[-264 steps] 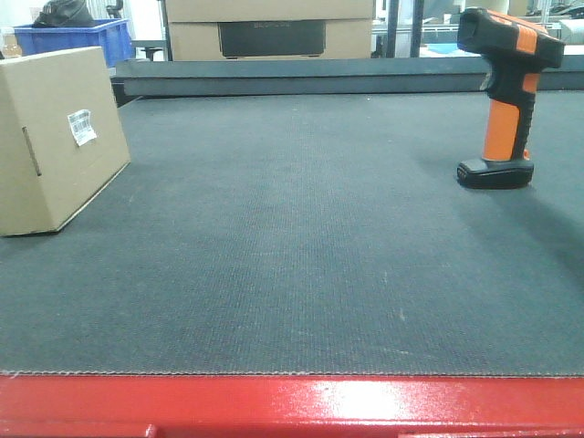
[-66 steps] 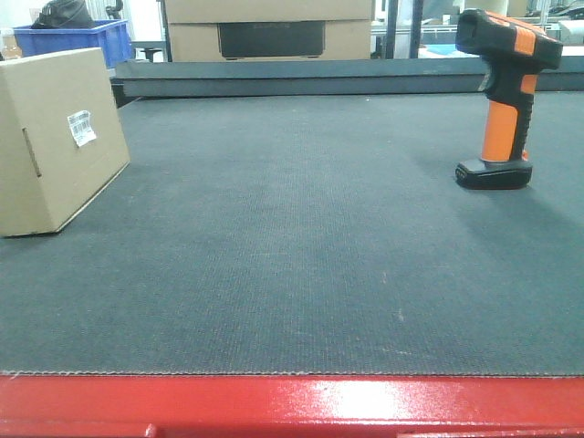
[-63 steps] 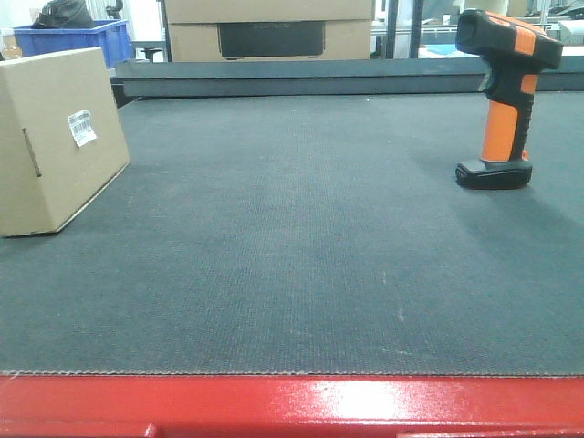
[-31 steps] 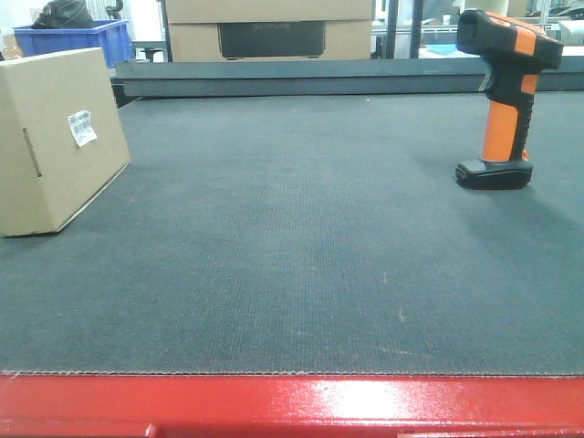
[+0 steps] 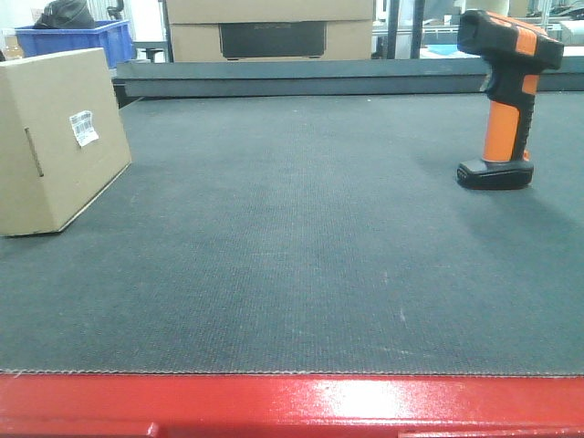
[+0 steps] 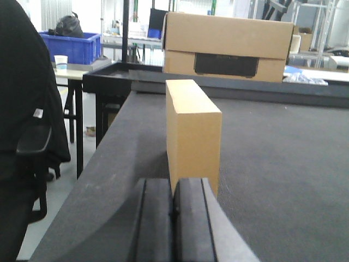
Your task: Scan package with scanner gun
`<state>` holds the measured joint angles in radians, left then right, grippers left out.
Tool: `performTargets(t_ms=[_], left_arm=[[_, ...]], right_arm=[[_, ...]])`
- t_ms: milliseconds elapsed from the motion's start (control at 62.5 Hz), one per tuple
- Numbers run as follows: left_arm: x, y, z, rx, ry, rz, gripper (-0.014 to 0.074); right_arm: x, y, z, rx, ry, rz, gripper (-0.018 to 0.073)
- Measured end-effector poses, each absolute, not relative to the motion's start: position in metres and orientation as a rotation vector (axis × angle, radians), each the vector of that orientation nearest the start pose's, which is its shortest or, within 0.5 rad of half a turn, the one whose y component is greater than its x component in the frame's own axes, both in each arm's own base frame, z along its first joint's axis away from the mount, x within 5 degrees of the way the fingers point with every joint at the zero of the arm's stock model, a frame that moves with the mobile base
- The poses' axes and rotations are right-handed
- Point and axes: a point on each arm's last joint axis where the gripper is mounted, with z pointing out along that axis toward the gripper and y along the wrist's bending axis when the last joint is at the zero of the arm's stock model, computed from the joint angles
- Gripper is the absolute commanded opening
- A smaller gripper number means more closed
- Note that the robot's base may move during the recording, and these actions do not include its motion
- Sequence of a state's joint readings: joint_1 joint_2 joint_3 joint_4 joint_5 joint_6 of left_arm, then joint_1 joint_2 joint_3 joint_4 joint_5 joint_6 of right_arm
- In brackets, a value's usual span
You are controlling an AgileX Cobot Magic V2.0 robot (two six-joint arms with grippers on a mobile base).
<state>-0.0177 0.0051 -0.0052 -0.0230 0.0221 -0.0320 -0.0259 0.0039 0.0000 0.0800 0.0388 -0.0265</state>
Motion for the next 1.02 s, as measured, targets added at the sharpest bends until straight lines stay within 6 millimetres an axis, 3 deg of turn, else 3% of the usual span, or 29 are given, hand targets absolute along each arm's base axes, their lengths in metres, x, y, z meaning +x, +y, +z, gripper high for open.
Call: performTargets(t_ms=[1023], left_arm=[[0.0565, -0.001, 0.2136, -0.014, 1.478, -0.044, -0.0111]], right_arm=[[0.0567, -0.0012, 0.2095, 0.058, 1.525, 0.024, -0.0168]])
